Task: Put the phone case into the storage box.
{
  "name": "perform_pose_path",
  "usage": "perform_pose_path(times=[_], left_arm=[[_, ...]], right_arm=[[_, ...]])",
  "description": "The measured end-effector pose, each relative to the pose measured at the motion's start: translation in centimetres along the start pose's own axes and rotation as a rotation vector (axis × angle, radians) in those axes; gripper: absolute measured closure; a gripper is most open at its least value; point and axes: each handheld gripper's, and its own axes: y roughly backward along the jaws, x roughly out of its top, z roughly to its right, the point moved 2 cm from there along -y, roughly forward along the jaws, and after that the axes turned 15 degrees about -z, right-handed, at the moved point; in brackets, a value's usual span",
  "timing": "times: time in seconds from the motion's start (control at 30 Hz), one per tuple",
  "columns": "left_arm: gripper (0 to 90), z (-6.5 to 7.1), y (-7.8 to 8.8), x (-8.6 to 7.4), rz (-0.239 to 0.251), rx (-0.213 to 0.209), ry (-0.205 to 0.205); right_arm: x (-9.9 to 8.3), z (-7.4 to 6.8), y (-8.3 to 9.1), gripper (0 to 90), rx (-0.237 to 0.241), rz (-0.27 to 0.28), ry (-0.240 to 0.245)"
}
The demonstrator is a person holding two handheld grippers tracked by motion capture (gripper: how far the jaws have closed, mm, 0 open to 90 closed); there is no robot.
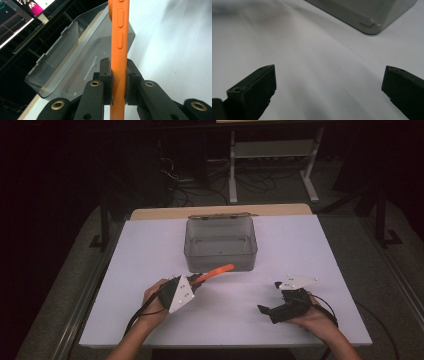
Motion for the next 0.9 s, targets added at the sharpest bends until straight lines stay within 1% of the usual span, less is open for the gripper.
perform_pose_path(times=[0.07,0.43,0.53,0.73,0.77,0.9], left_arm=[[79.7,-0.1,0.0,-0.1,0.005,-0.017,0.016],[79.7,-1.0,0.0,-0.7,0.033,-0.109,0.159],[79.7,-1.2,-0.1,-0.8,0.040,-0.128,0.184],[79.7,-1.6,0.0,-1.0,0.065,-0.171,0.253],[79.7,-1.7,0.0,-1.0,0.070,-0.182,0.270],[79.7,-1.9,0.0,-1.2,0.078,-0.209,0.309]], right_arm=[[0.0,0.0,0.0,0.0,-0.001,-0.003,0.004],[0.0,0.0,0.0,0.0,0.001,-0.002,0.003],[0.0,0.0,0.0,0.0,0.001,-0.001,0.002],[0.0,0.0,0.0,0.0,0.002,0.001,0.000],[0.0,0.0,0.0,0.0,0.002,0.000,0.000],[0.0,0.1,0.0,0.0,0.001,0.000,0.003]])
